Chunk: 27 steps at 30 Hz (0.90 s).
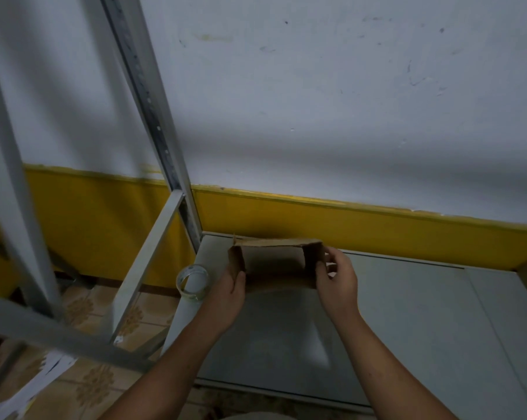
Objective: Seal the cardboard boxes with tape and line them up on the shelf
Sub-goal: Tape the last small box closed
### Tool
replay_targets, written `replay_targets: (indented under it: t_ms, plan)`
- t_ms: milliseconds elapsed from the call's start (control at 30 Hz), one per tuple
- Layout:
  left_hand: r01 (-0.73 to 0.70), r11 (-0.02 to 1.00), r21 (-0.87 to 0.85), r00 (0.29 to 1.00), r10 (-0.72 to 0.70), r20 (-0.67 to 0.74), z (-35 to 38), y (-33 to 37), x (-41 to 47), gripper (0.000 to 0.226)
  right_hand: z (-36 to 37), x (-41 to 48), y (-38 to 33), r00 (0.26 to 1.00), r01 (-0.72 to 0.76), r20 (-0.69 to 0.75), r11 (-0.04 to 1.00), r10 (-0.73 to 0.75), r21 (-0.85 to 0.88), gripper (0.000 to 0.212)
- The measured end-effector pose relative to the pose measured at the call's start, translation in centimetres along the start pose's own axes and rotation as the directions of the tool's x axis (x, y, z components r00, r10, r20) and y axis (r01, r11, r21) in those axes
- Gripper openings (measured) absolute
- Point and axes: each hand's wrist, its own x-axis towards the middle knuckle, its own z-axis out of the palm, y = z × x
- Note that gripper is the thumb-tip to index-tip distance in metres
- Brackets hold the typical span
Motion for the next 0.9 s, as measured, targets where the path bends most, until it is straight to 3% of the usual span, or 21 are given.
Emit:
replay_targets:
  t_ms: [133, 233, 333, 500, 600, 767, 900]
  plan:
    - [-0.124, 0.987, 0.106, 0.991, 0.127, -0.027, -1.2, 0.4, 0.1, 0.041, -1.0, 0.1, -1.0, 0.998, -0.020, 0.059, 1.000, 0.019, 0.009, 0.040]
    - [-0.070, 0.993, 0.091, 0.997, 0.072, -0.018, -1.8, 1.3, 0.2, 0.045, -1.7, 0.2, -1.2, 0.998, -0.012, 0.069, 0.998, 0.008, 0.054, 0.033]
    - [-0.033, 0.998, -0.052, 0.999, 0.035, 0.028, -1.6, 1.9, 0.0, 0.047, -2.2, 0.5, -0.8, 0.988, -0.049, 0.149, 0.997, 0.040, 0.062, 0.019]
    - [0.116, 0.936, -0.332, 0.988, -0.075, 0.135, -1.4, 1.4, 0.3, 0.050, -2.2, 0.0, -0.5, 0.973, -0.189, 0.160, 0.975, 0.169, 0.117, 0.030]
    - [0.065, 0.952, -0.300, 0.982, -0.008, 0.187, -1.6, 1.5, 0.8, 0.039, -2.3, 0.0, -0.4, 0.964, -0.220, 0.180, 0.967, 0.196, 0.125, 0.037]
    - [0.007, 0.963, -0.270, 0.975, 0.054, 0.217, -2.3, 0.3, 1.7, 0.052, -2.6, -0.1, -0.9, 0.941, -0.291, 0.224, 0.945, 0.253, 0.153, 0.047]
    - [-0.080, 0.983, -0.164, 0.980, 0.108, 0.166, -2.0, 0.5, 2.1, 0.044, -2.6, -0.2, -1.2, 0.934, -0.279, 0.272, 0.948, 0.230, 0.155, 0.039]
